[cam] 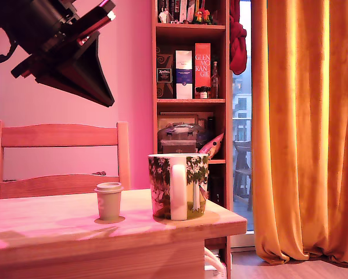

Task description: Pick up the coffee capsules on the table and drop them inside the coffee cup

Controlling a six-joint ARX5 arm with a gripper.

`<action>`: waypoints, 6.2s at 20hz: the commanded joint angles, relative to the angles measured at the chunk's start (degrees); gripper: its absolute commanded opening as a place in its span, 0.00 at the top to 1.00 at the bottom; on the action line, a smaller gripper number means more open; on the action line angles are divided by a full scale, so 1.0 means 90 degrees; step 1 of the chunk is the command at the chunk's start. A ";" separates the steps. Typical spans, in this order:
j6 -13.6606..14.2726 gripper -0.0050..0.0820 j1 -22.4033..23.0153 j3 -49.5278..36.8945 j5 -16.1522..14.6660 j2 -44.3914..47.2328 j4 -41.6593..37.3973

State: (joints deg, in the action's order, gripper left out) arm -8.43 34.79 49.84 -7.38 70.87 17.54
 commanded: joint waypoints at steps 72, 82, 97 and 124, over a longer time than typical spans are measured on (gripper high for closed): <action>0.0833 0.22 -0.0102 -0.3104 0.0500 -0.1416 -0.1647; 0.0988 0.22 -0.0097 -0.3104 -0.0158 -0.0483 -0.2331; 0.0988 0.23 -0.0097 -0.3104 -0.0155 -0.0457 -0.2506; 0.1280 0.23 -0.0510 -0.2754 -0.0658 0.2463 -0.6013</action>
State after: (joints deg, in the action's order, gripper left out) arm 2.79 30.46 24.29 -12.97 92.14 -35.94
